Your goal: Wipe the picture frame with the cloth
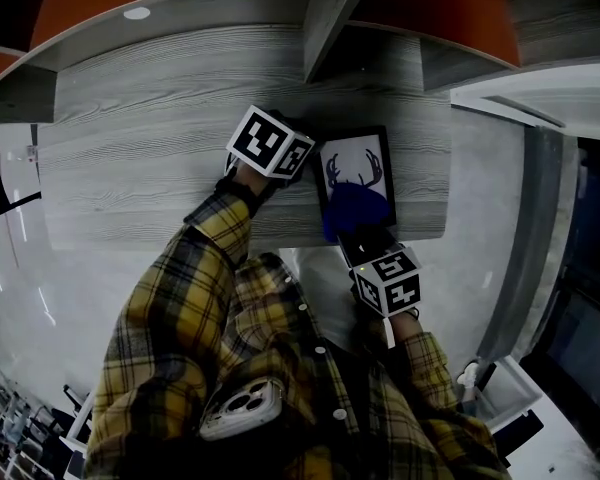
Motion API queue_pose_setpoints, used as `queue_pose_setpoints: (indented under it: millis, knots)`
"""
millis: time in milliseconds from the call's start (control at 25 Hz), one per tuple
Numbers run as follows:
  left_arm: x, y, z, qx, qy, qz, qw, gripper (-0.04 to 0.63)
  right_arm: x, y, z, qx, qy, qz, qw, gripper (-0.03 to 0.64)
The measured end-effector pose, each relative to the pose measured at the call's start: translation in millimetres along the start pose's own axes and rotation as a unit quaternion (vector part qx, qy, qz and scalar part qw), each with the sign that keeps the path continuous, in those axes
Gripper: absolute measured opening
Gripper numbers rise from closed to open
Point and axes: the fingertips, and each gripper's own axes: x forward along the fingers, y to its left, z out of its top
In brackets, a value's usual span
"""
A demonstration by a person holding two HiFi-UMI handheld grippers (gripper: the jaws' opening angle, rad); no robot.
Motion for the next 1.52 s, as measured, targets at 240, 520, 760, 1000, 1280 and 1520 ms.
queue_pose_setpoints:
  millis: [240, 520, 760, 1000, 1280, 1520]
  knots:
    - [0, -1, -1, 0.000, 0.000, 0.001, 1.0000, 0.109, -18, -9, 43, 0.002, -0.049, -0.002, 0.999, 0.048]
    - [-1, -2, 0, 0.003, -0.001, 0.005, 1.0000, 0.109, -34, -42, 150, -0.029, -0.150, -0.028, 0.988, 0.048]
    - [0, -3, 0, 0.007, -0.002, 0.007, 0.9999, 0.109, 23, -82, 154, -0.036, -0.098, -0.066, 0.992, 0.048]
    - [-1, 0, 0, 0.011, -0.003, 0.010, 0.9999, 0.109, 37, -88, 142, -0.040, -0.087, -0.076, 0.992, 0.046]
    - [-1, -1, 0, 0.010, -0.004, 0.009, 0.9999, 0.109, 29, -84, 107, -0.019, -0.063, -0.069, 0.995, 0.048]
    - [-1, 0, 0, 0.009, -0.004, 0.009, 0.9999, 0.110, 16, -71, 74, 0.005, -0.044, -0.050, 0.998, 0.048]
